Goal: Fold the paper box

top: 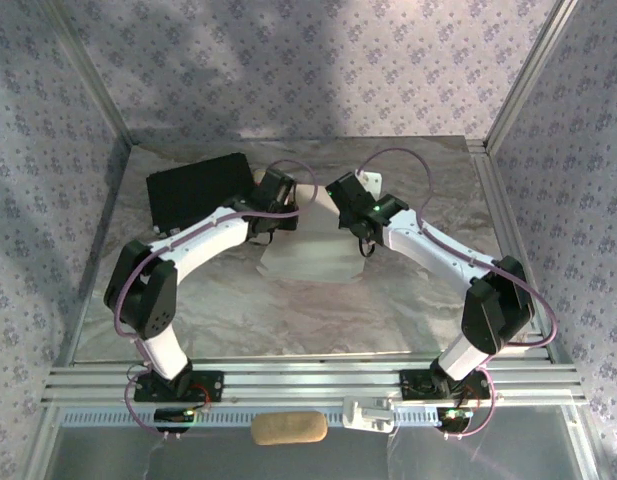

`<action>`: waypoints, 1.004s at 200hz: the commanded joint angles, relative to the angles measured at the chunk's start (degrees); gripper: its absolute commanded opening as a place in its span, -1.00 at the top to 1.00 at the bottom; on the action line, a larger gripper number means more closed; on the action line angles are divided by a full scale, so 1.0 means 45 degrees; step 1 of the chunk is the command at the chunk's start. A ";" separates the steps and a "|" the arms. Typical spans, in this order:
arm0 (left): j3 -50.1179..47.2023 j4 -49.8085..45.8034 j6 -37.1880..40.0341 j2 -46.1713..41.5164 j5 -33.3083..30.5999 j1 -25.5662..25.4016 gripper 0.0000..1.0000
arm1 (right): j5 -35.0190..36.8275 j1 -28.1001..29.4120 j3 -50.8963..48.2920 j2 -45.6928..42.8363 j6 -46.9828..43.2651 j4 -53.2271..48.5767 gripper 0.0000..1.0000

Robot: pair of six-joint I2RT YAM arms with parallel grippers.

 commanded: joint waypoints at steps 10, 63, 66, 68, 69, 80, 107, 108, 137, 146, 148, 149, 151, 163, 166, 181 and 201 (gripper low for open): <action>-0.1074 0.1892 0.0254 -0.1729 0.0617 0.0048 0.15 | -0.0334 -0.0153 0.0016 -0.0062 0.0366 -0.0096 1.00; -0.3588 0.4770 0.0847 -0.3721 0.3255 0.1071 -0.02 | -0.1362 -0.0563 -0.0026 0.0004 0.0282 0.0070 1.00; -0.3639 0.4823 0.0863 -0.3756 0.3343 0.1159 -0.02 | -0.1378 -0.0580 -0.0027 0.0007 0.0286 0.0082 1.00; -0.3683 0.4837 0.0866 -0.3762 0.3359 0.1205 -0.02 | -0.1386 -0.0596 -0.0014 0.0013 0.0287 0.0081 1.00; -0.3694 0.4839 0.0867 -0.3763 0.3396 0.1229 -0.02 | -0.1397 -0.0589 -0.0012 0.0020 0.0287 0.0081 1.00; -0.3717 0.4786 0.0868 -0.3664 0.3645 0.1504 0.00 | -0.1474 -0.0583 0.0000 0.0027 0.0305 0.0120 1.00; -0.3569 0.4931 0.0903 -0.3097 0.4210 0.1881 0.04 | -0.1678 -0.0603 0.0029 0.0074 0.0339 0.0179 1.00; -0.3559 0.4945 0.0895 -0.3069 0.4232 0.1899 0.04 | -0.1680 -0.0602 0.0029 0.0070 0.0332 0.0179 1.00; -0.3242 0.5291 0.1036 -0.2402 0.4502 0.2037 0.04 | -0.1799 -0.0587 0.0091 0.0155 0.0309 0.0139 1.00; -0.3024 0.5193 0.1162 -0.2150 0.4539 0.2036 0.07 | -0.1800 -0.0587 0.0098 0.0182 0.0306 0.0120 1.00; -0.2963 0.5130 0.1190 -0.2086 0.4531 0.2044 0.08 | -0.1814 -0.0593 0.0110 0.0183 0.0297 0.0120 1.00; -0.2924 0.5113 0.1205 -0.2066 0.4529 0.2039 0.08 | -0.1806 -0.0588 0.0109 0.0183 0.0292 0.0130 1.00; -0.2845 0.5037 0.1225 -0.2012 0.4519 0.2040 0.09 | -0.1806 -0.0603 0.0103 0.0184 0.0288 0.0127 1.00; -0.2637 0.4844 0.1403 -0.1757 0.4244 0.2012 0.12 | -0.1847 -0.0594 0.0106 0.0184 0.0277 0.0202 1.00; -0.2631 0.4842 0.1440 -0.1736 0.4117 0.2012 0.12 | -0.1856 -0.0598 0.0114 0.0184 0.0271 0.0199 1.00; -0.2626 0.4939 0.1560 -0.1583 0.3558 0.1993 0.15 | -0.1867 -0.0595 0.0163 0.0233 0.0267 0.0199 1.00; -0.2466 0.4936 0.1761 -0.1292 0.2874 0.1818 0.25 | -0.1916 -0.0560 0.0227 0.0332 0.0286 0.0198 1.00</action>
